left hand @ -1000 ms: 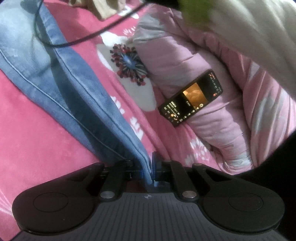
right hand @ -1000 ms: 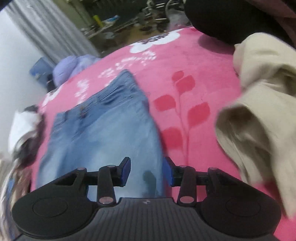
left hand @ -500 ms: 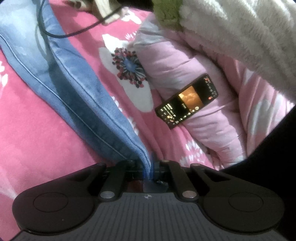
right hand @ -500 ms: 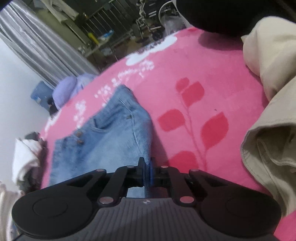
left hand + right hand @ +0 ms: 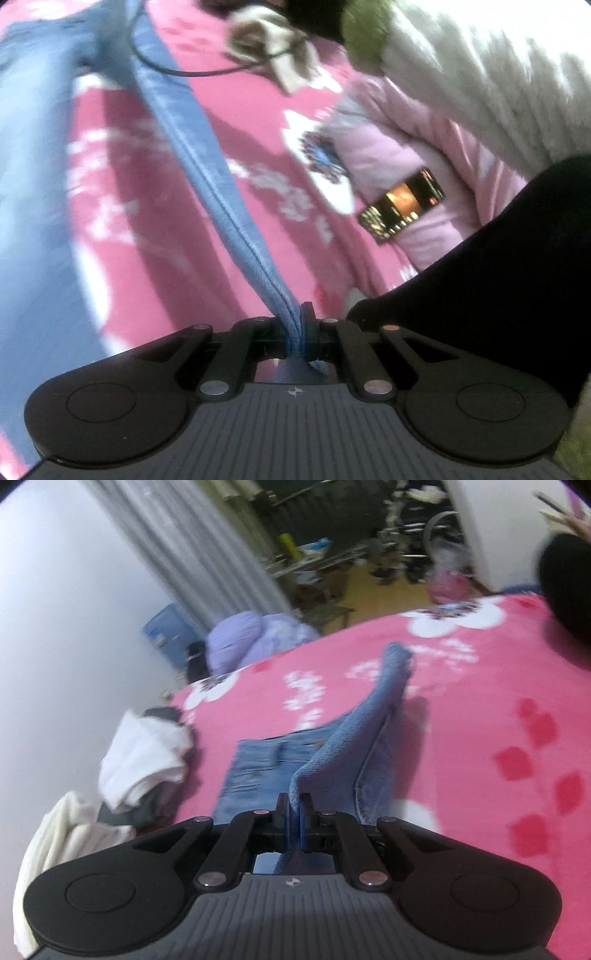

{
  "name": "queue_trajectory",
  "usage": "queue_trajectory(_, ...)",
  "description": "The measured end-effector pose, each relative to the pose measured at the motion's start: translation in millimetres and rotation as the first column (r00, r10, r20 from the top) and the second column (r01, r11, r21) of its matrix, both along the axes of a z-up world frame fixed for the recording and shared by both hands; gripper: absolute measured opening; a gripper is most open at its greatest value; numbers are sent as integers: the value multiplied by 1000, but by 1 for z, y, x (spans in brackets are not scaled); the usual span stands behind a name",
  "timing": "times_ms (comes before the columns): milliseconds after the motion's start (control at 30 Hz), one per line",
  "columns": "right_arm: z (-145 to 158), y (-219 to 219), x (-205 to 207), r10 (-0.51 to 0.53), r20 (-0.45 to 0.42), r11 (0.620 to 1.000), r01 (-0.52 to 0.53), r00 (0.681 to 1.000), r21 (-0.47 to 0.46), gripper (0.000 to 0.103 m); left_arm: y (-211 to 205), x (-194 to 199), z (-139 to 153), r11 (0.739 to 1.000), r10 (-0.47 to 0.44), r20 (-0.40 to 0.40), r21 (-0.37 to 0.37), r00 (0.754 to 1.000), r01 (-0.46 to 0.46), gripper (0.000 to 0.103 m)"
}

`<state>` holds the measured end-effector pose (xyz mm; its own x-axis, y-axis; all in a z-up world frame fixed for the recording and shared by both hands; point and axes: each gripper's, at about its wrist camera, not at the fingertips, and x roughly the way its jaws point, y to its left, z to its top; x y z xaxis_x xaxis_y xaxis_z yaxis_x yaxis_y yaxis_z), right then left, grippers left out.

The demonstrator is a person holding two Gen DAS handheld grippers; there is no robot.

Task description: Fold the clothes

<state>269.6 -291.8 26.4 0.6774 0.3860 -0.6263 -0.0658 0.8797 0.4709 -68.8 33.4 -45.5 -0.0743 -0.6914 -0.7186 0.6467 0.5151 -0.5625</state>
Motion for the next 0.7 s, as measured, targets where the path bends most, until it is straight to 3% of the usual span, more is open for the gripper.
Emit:
queue_trajectory(167,1,70,20,61,-11,998,-61,998,-35,6,57,-2,15,990,138,31,-24,990,-138,3)
queue_trajectory(367,-19,154,41,123,-42,986,-127,992,-109,6,112,2,-2,961,274,0,-47,962,-274,3)
queue_trajectory(567,-63,222,58,165,-91,966,-180,982,-187,6,145,12,-35,944,330,-46,1,943,-330,3)
queue_trajectory(633,-83,234,61,165,-122,965,-186,979,-185,10,151,15,-52,942,334,-83,45,939,-331,3)
queue_trajectory(700,-97,240,61,156,-146,967,-181,977,-180,21,157,18,-66,937,347,-130,79,929,-340,3)
